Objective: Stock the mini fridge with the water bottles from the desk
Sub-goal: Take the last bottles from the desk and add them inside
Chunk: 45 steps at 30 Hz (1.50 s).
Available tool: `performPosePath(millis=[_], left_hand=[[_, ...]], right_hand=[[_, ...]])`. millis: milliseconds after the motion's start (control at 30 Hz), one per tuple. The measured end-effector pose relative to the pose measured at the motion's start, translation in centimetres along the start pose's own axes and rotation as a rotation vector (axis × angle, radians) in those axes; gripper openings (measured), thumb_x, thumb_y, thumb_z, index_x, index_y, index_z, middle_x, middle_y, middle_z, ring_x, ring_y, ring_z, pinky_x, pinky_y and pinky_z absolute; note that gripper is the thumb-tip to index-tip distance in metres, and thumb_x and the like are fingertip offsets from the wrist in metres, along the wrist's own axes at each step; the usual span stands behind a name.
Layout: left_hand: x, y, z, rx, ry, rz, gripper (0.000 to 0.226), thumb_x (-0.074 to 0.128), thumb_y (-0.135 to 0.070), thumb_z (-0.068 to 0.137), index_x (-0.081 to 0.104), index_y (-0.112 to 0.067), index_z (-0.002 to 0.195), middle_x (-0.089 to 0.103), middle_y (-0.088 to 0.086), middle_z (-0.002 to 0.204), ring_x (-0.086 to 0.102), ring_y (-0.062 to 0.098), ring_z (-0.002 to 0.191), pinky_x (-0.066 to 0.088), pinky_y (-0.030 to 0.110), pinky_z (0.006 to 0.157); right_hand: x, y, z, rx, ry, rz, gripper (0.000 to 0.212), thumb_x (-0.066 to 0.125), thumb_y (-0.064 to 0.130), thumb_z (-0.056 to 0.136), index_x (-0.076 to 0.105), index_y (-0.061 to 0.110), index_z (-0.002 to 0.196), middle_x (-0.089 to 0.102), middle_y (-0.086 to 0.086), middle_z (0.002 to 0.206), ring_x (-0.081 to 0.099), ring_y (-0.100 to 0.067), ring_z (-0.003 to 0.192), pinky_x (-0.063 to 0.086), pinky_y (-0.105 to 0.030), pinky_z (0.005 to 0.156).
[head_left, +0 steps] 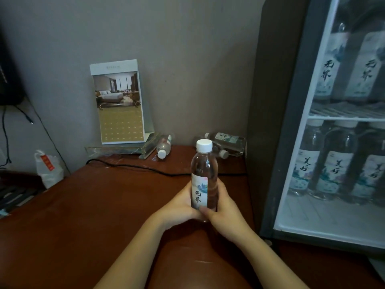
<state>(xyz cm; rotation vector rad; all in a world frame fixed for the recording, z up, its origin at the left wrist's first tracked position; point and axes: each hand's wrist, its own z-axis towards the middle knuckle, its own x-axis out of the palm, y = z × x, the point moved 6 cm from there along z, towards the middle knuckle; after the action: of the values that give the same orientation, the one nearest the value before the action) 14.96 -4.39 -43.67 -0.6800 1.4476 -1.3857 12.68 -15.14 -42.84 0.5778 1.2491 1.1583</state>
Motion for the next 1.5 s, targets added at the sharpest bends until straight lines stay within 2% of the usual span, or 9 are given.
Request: performPosePath(millis=[133, 367, 533, 733, 967, 1100, 1200, 1333, 1500], left_hand=[[0.1, -0.2, -0.3, 0.018, -0.043, 0.061, 0.085, 0.071, 0.012, 0.064, 0.036, -0.020, 0.135, 0.062, 0.005, 0.119, 0.062, 0.015, 0.109, 0.053, 0.029, 0.085], [1.0, -0.9, -2.4, -0.012, -0.160, 0.153, 0.087, 0.079, 0.004, 0.056, 0.041, -0.024, 0.129, 0.065, -0.002, 0.109, 0.064, 0.009, 0.101, 0.054, 0.027, 0.081], [2.1, -2.6, -5.0, -0.043, -0.143, 0.258, 0.087, 0.083, -0.004, 0.053, 0.042, -0.026, 0.127, 0.064, -0.003, 0.108, 0.063, 0.010, 0.101, 0.055, 0.030, 0.083], [6.0, -6.0, -8.0, 0.009, -0.094, 0.345, 0.081, 0.087, -0.023, 0.052, 0.046, -0.035, 0.121, 0.067, -0.008, 0.107, 0.064, 0.004, 0.099, 0.055, 0.034, 0.085], [12.6, -15.1, -6.0, 0.246, -0.146, 0.373, 0.066, 0.083, -0.027, 0.056, 0.048, -0.044, 0.109, 0.066, -0.021, 0.102, 0.063, -0.004, 0.093, 0.055, 0.034, 0.083], [17.2, -21.3, -3.2, 0.421, -0.156, 0.392, 0.067, 0.075, -0.055, 0.062, 0.041, -0.043, 0.118, 0.060, -0.019, 0.111, 0.058, -0.004, 0.100, 0.053, 0.025, 0.083], [20.4, -23.9, -0.3, 0.488, -0.122, 0.365, 0.065, 0.073, -0.044, 0.073, 0.033, -0.040, 0.124, 0.056, -0.017, 0.118, 0.056, -0.001, 0.105, 0.051, 0.021, 0.083], [24.1, -26.6, 4.1, 0.555, -0.145, 0.264, 0.069, 0.065, -0.033, 0.081, 0.024, -0.028, 0.137, 0.051, -0.007, 0.132, 0.052, 0.007, 0.116, 0.047, 0.030, 0.096], [26.6, -29.8, 8.2, 0.616, -0.218, 0.275, 0.061, 0.055, -0.023, 0.091, 0.020, -0.018, 0.141, 0.048, -0.004, 0.134, 0.047, 0.002, 0.112, 0.041, 0.014, 0.089]], right_hand=[[0.1, 0.1, 0.0, -0.017, -0.024, 0.000, 0.081, 0.073, 0.016, 0.077, 0.025, 0.026, 0.141, 0.050, 0.012, 0.128, 0.048, -0.005, 0.119, 0.041, -0.021, 0.095], [-0.8, 1.0, -1.4, 0.012, 0.022, -0.033, 0.062, 0.073, 0.023, 0.077, 0.037, 0.020, 0.128, 0.055, 0.016, 0.099, 0.054, 0.008, 0.085, 0.046, -0.005, 0.066], [-1.1, 2.2, -4.0, 0.024, 0.084, -0.015, 0.064, 0.073, 0.028, 0.076, 0.037, 0.019, 0.128, 0.056, 0.013, 0.109, 0.056, 0.001, 0.096, 0.048, -0.012, 0.073], [-4.1, 3.8, -9.2, 0.003, 0.089, 0.023, 0.055, 0.075, 0.030, 0.075, 0.042, 0.028, 0.119, 0.059, 0.016, 0.109, 0.058, 0.004, 0.102, 0.047, -0.010, 0.078], [-14.2, 8.4, -14.0, -0.083, -0.142, 0.161, 0.060, 0.073, 0.017, 0.079, 0.039, 0.034, 0.126, 0.062, 0.011, 0.113, 0.059, 0.005, 0.103, 0.050, -0.016, 0.083], [-20.5, 10.2, -15.0, -0.124, -0.306, 0.156, 0.059, 0.070, 0.011, 0.080, 0.040, 0.025, 0.130, 0.064, 0.009, 0.109, 0.063, 0.002, 0.098, 0.052, -0.016, 0.079], [-24.8, 11.2, -15.2, -0.169, -0.417, 0.171, 0.054, 0.066, 0.008, 0.083, 0.042, 0.022, 0.130, 0.068, 0.005, 0.107, 0.066, -0.003, 0.096, 0.054, -0.019, 0.078], [-30.3, 12.2, -13.9, -0.234, -0.579, 0.103, 0.067, 0.062, 0.010, 0.086, 0.030, 0.029, 0.142, 0.061, 0.011, 0.121, 0.061, 0.002, 0.105, 0.051, -0.020, 0.089], [-35.6, 12.5, -10.9, -0.162, -0.624, -0.033, 0.083, 0.061, 0.019, 0.089, 0.005, 0.028, 0.150, 0.055, 0.007, 0.131, 0.055, -0.005, 0.115, 0.046, -0.030, 0.101]])
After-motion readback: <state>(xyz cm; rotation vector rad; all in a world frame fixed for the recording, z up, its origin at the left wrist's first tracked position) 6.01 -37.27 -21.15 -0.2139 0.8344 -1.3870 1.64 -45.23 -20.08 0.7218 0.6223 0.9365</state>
